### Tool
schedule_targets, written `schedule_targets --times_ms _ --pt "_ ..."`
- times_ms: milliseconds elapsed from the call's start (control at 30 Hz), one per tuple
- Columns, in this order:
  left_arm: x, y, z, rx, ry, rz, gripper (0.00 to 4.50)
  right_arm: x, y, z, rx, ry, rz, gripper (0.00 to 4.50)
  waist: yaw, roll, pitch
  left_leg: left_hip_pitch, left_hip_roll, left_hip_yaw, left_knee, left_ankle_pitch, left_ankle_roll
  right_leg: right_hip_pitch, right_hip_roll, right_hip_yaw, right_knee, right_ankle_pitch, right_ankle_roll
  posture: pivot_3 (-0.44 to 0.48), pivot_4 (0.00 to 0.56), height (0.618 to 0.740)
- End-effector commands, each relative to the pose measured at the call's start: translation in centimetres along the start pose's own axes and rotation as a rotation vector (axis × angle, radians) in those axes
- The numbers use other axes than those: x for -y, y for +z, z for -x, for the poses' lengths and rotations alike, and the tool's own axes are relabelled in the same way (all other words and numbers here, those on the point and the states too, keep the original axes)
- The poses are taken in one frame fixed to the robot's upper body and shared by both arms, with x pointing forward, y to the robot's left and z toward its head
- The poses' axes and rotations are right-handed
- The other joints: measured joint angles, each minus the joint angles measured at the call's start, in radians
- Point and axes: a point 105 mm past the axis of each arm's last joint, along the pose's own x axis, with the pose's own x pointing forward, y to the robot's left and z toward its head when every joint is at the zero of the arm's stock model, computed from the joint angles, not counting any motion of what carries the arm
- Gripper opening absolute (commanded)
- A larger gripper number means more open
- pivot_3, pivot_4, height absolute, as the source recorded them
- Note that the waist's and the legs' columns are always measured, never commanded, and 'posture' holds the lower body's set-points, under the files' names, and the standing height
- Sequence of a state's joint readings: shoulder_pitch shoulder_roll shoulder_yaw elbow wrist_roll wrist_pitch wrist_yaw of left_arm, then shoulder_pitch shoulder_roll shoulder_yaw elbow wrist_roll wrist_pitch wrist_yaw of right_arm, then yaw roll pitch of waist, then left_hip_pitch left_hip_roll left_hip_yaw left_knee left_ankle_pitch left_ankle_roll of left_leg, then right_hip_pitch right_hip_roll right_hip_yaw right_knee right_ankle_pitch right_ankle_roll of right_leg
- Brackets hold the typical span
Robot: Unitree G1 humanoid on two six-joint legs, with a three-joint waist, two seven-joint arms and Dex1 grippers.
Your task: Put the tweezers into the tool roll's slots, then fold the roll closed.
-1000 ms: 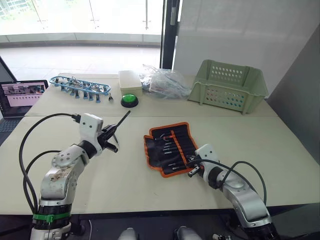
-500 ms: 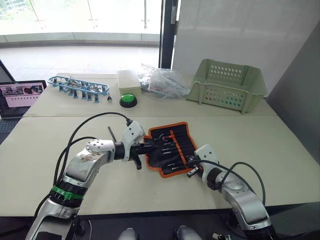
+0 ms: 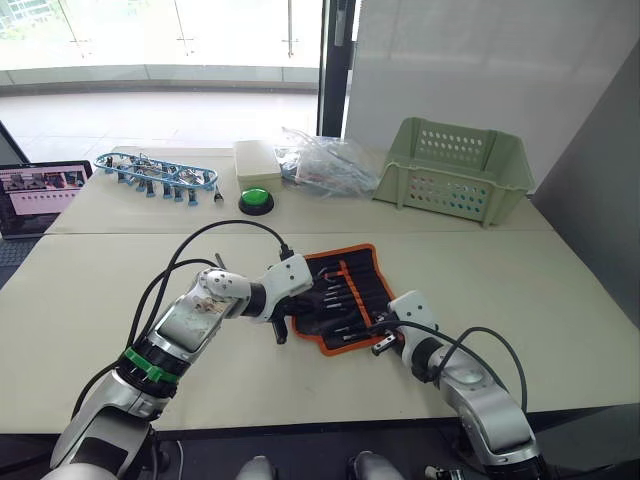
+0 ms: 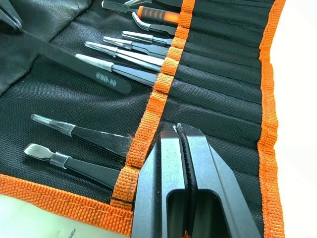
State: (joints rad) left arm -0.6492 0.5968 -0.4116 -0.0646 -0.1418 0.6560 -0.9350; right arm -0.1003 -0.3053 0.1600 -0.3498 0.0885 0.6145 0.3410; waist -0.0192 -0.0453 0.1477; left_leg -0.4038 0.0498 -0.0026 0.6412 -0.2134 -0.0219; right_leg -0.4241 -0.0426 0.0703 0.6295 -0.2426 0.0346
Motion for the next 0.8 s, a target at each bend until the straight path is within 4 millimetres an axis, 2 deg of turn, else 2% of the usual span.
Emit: schedule_targets --times_ms 33,433,700,800 --pt "-0.1 0.5 -0.4 0.0 0.002 -0.052 0.01 -0.8 -2.2 0.1 -0.094 0.02 -0.03 0.0 0.001 0.0 0.0 0.0 0.0 0.0 0.0 0.0 0.0 0.0 0.0 0.0 0.0 0.0 0.0 0.0 0.15 0.725" --pt "-0.1 1.8 -3.3 0.022 -0.011 -0.112 0.01 -0.8 -2.2 0.2 -0.093 0.011 -0.037 0.0 0.002 0.0 0.0 0.0 0.0 0.0 0.001 0.0 0.0 0.0 0.0 0.0 0.001 0.0 0.0 0.0 0.15 0.725" --pt "-0.1 2.7 -3.7 0.052 -0.022 -0.104 0.01 -0.8 -2.3 0.3 -0.094 0.002 -0.041 0.0 0.003 0.0 0.0 0.0 0.0 0.0 0.002 0.0 0.0 0.001 0.0 0.0 0.001 0.0 0.0 0.0 0.15 0.725" --pt "-0.6 3.0 -3.2 0.066 -0.015 -0.089 0.01 -0.8 -2.3 0.4 -0.094 0.0 -0.043 0.0 0.003 0.0 0.0 0.0 0.0 0.0 0.002 0.0 0.0 0.001 0.0 0.0 0.002 0.0 0.0 0.0 0.15 0.725"
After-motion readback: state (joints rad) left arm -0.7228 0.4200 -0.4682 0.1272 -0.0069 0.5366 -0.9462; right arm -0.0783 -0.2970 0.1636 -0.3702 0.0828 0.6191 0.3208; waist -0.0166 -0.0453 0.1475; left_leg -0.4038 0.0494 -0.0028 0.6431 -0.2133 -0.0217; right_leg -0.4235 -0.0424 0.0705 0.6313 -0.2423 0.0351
